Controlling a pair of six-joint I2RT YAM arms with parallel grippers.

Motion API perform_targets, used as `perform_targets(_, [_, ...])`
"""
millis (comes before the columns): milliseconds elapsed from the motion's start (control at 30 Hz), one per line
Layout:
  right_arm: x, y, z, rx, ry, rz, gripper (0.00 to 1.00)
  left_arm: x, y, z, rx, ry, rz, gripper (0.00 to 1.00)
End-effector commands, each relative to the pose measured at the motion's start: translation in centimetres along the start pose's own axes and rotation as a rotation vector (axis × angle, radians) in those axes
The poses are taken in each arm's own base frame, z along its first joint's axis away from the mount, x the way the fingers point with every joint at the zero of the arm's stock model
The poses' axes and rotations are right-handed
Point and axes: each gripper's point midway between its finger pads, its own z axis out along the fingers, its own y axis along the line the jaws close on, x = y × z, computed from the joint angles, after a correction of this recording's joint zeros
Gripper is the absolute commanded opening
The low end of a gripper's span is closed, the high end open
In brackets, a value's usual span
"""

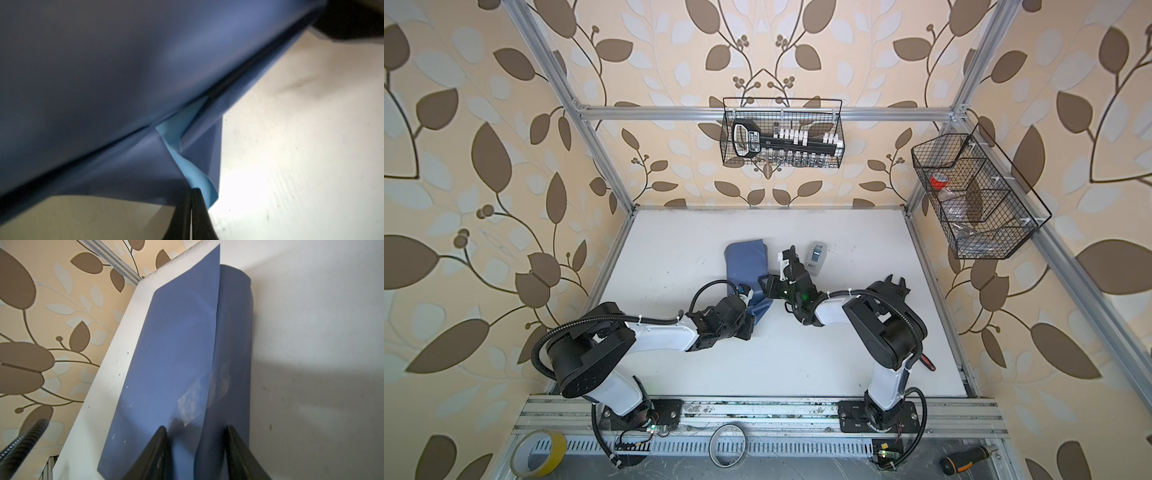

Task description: Wrap the gift box in paper

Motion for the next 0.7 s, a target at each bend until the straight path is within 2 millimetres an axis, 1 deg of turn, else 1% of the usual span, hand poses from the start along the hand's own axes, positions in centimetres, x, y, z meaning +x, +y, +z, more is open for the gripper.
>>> perform_targets(0, [4.8, -2.9, 0.2, 0.087, 0.148, 0.015, 0.46, -0.1, 3.1, 0.1, -0.106, 0.028, -0.044, 0.08])
perform_targets(133, [4.6, -3.0, 0.1, 0.088, 0.144, 0.012, 0.46, -1.2, 3.9, 0.3, -0.121, 0.009, -0.079, 0.08])
perform_targets(267, [4.6, -3.0, 0.1, 0.089, 0.145, 0.015, 0.46, -1.8, 5.1, 0.3, -0.167, -0.006, -0.102, 0.08])
perform_targets(333, [4.6, -3.0, 0.1, 0.087, 0.144, 0.012, 0.46, -1.7, 5.7, 0.3, -0.19, -0.009, -0.115, 0.09])
perform_targets(400, [4.6, -2.9, 0.1, 0.086, 0.145, 0.012, 0.46, -1.5, 5.7, 0.5, -0.187, -0.005, -0.12, 0.11])
perform_targets(500, [4.5, -3.0, 0.0, 0.086, 0.144, 0.013, 0.46, -1.5, 5.0, 0.2, -0.141, -0.01, -0.137, 0.18])
perform_targets(567, [4.5, -3.0, 0.0, 0.086, 0.144, 0.015, 0.46, -2.0, 4.2, -0.5, -0.096, -0.027, -0.146, 0.28])
perform_targets(667, [4.1, -2.7, -0.1, 0.075, 0.136, 0.018, 0.46, -3.2, 2.7, -2.2, -0.02, -0.06, -0.147, 0.43])
